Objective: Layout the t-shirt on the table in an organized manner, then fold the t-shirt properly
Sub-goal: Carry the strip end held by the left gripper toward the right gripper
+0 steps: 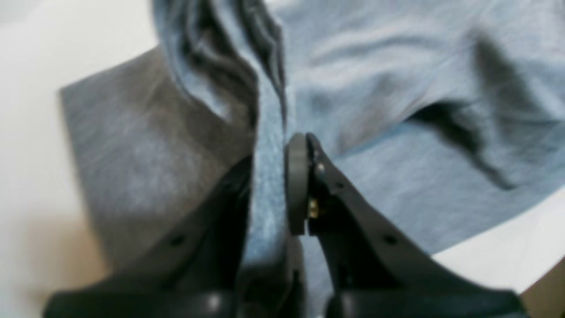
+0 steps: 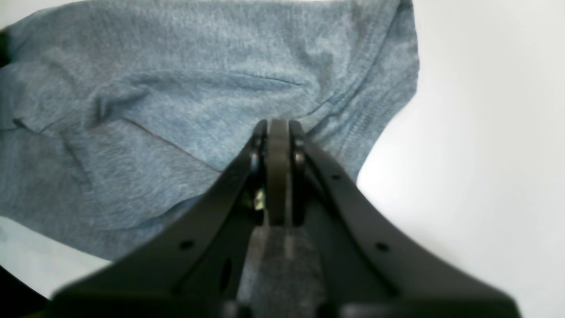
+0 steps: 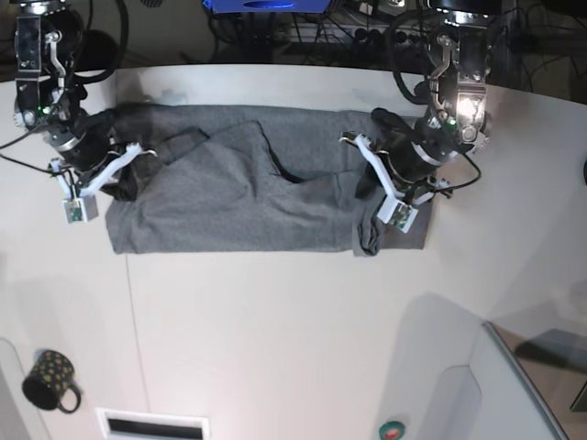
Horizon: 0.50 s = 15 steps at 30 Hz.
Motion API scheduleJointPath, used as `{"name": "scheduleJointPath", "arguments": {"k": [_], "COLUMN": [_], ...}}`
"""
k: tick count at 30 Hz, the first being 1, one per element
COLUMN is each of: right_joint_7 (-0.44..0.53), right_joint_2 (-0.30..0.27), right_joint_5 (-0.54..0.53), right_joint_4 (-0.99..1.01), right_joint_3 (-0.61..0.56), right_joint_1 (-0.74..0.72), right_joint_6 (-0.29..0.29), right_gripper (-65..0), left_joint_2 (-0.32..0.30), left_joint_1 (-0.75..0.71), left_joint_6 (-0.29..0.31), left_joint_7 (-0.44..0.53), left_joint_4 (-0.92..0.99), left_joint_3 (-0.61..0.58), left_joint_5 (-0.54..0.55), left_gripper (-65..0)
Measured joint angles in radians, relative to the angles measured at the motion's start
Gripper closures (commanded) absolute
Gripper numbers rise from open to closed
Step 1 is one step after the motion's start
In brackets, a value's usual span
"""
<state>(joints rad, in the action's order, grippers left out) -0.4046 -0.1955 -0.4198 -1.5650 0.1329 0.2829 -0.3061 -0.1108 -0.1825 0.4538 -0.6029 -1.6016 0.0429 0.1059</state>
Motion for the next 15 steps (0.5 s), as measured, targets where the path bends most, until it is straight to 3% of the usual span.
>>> {"name": "scheduleJointPath", "arguments": {"k": [4, 15], "right_joint_7": [0.000, 0.000], "right_joint_2": [0.001, 0.001], "right_joint_5": [0.000, 0.000], "right_joint_4": [0.000, 0.000], "right_joint_3": [0.000, 0.000], "right_joint_1": [-0.005, -0.013], "right_joint_6": [0.000, 0.000], "right_gripper": [-0.8, -0.8], "left_joint_2": [0.003, 0.050], "left_joint_1": [0.031, 0.094], "left_joint_6": [-0.032, -0.035], "left_joint_7": [0.004, 0.003], "left_joint_4": [0.056, 0.159], "left_joint_3": [-0.059, -0.073], "left_joint_5": [0.005, 0.000], "left_gripper": [0.0, 0.0]}}
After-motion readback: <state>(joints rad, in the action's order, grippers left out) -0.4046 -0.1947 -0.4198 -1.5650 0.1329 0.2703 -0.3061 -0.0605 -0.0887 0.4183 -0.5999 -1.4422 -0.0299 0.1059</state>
